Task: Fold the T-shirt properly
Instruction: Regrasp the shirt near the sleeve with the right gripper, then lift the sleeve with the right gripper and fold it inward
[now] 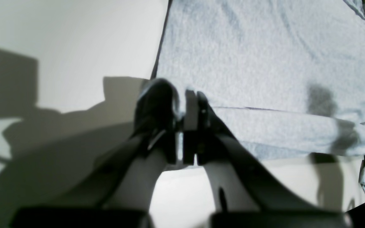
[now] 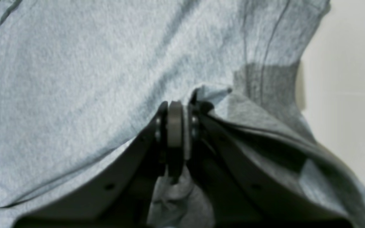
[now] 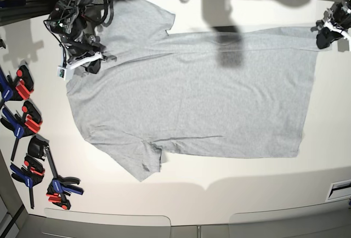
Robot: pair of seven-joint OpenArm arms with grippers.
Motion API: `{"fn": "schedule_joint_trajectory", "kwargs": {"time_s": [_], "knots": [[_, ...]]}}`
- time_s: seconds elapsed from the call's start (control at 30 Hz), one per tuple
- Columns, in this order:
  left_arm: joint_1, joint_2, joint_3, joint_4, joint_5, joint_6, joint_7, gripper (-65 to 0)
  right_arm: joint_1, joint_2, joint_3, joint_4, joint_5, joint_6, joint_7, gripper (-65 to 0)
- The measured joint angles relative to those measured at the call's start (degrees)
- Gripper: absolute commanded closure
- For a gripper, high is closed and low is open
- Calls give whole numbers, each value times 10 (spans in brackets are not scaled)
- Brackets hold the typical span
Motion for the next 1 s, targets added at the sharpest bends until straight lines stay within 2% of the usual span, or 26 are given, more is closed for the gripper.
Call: {"fn": "schedule_joint_trajectory", "kwargs": {"time_s": [0.03, 0.07, 0.1, 0.2, 0.4, 0.6, 0.73, 0.87, 1.0], "knots": [[0, 0, 0, 0, 0, 0, 0, -188, 0, 0, 0, 0, 6, 0, -9, -186], [0, 0, 0, 0, 0, 0, 0, -224, 0, 0, 0, 0, 20, 0, -17, -269], [0, 0, 0, 0, 0, 2, 0, -232, 0, 2, 0, 0, 40, 0, -31, -318], [0, -8, -1, 0, 0, 2, 2, -232, 1, 2, 14, 0, 104, 20, -73, -325], [5, -36, -55, 20, -7, 2, 6, -232, -12, 3, 102, 63, 133, 26, -116, -314], [6, -78, -115, 40, -27, 2, 28, -232, -118, -2, 163, 143, 243, 55, -151, -314], [7, -103, -145, 41, -28, 2, 28, -232, -187, -36, 165, 139, 250, 56, -146, -314], [7, -121, -156, 41, -28, 2, 28, -232, -214, -84, 164, 127, 250, 59, -103, -314], [6, -120, -156, 41, -29, 2, 29, -232, -213, -96, 139, 95, 249, 58, -99, -314]]}}
